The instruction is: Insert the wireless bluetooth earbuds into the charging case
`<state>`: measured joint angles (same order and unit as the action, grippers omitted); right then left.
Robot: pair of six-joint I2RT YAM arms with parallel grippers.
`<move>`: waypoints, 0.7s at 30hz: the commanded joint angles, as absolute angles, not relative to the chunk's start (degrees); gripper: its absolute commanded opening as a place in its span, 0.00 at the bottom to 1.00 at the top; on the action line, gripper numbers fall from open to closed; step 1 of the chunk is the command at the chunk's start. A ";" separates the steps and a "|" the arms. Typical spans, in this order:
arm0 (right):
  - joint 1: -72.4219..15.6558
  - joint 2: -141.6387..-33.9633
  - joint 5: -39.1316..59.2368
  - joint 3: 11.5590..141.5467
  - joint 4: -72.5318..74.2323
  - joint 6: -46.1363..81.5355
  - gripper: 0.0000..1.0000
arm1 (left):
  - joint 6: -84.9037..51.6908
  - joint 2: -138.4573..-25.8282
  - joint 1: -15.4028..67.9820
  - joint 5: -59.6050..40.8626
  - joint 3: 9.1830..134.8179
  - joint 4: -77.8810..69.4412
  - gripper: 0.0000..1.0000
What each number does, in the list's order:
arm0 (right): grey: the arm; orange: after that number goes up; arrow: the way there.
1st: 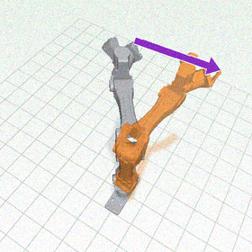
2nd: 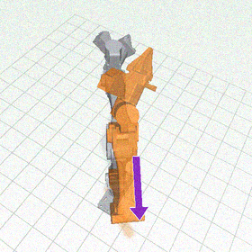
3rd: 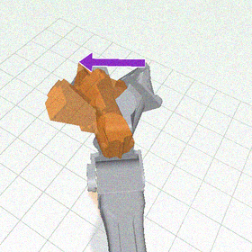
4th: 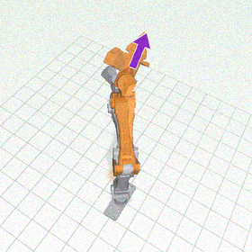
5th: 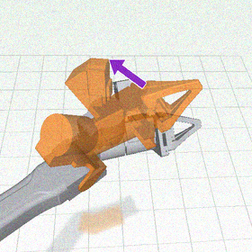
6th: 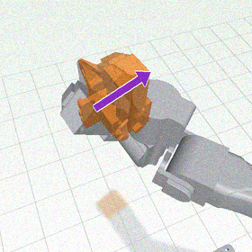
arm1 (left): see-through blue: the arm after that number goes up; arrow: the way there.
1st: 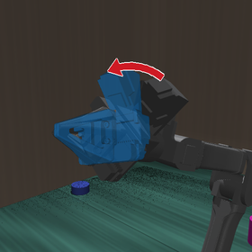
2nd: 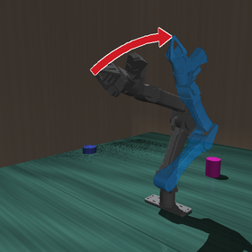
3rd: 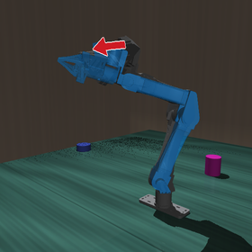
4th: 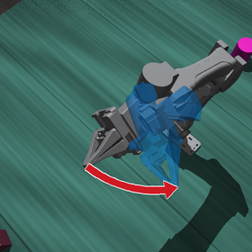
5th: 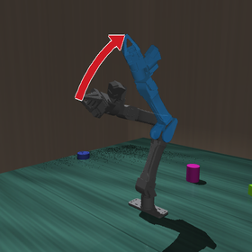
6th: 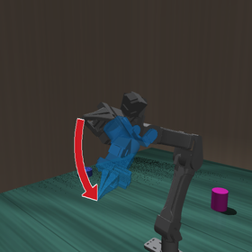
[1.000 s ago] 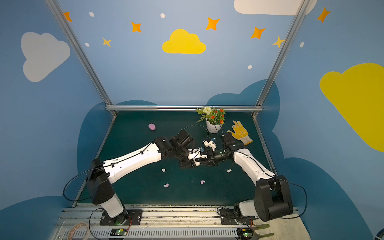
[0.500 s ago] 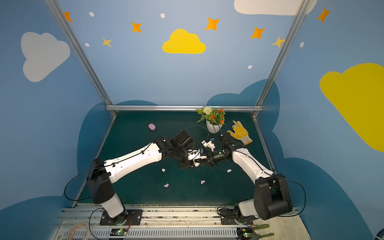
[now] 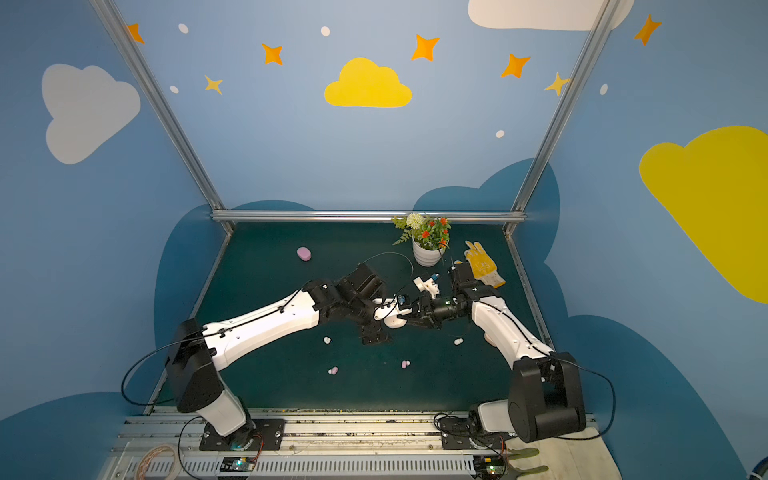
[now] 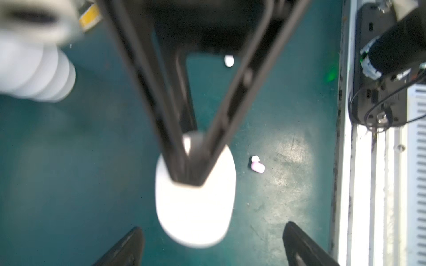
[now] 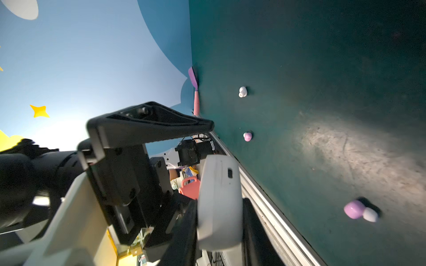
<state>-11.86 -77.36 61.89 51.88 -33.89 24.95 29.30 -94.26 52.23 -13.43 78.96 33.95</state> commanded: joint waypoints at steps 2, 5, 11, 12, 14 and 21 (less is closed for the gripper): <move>-8.97 -73.23 59.66 48.56 -25.88 32.01 0.19 | 11.58 -88.96 50.95 -10.57 73.61 21.40 0.99; -7.62 -71.50 58.33 47.05 -19.69 37.35 0.19 | -2.84 -86.90 49.22 -11.78 69.65 15.12 0.99; -7.18 -68.42 54.35 43.96 -7.26 48.59 0.19 | -28.73 -82.32 47.36 -11.78 61.28 -0.13 0.98; -7.18 -67.70 53.53 42.95 -4.11 51.29 0.18 | -32.88 -81.81 46.99 -13.54 59.28 -3.94 0.97; -7.45 -66.08 51.33 40.62 1.86 56.28 0.18 | -39.12 -81.38 46.36 -14.07 56.71 -11.18 0.97; -11.73 -61.54 42.64 35.79 12.16 66.50 0.18 | -49.69 -83.17 45.41 -15.73 55.93 -21.31 0.95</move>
<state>-10.17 -63.55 47.37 36.60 4.27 60.34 -41.32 -82.50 45.69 -14.17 56.07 -12.03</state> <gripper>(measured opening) 0.258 0.953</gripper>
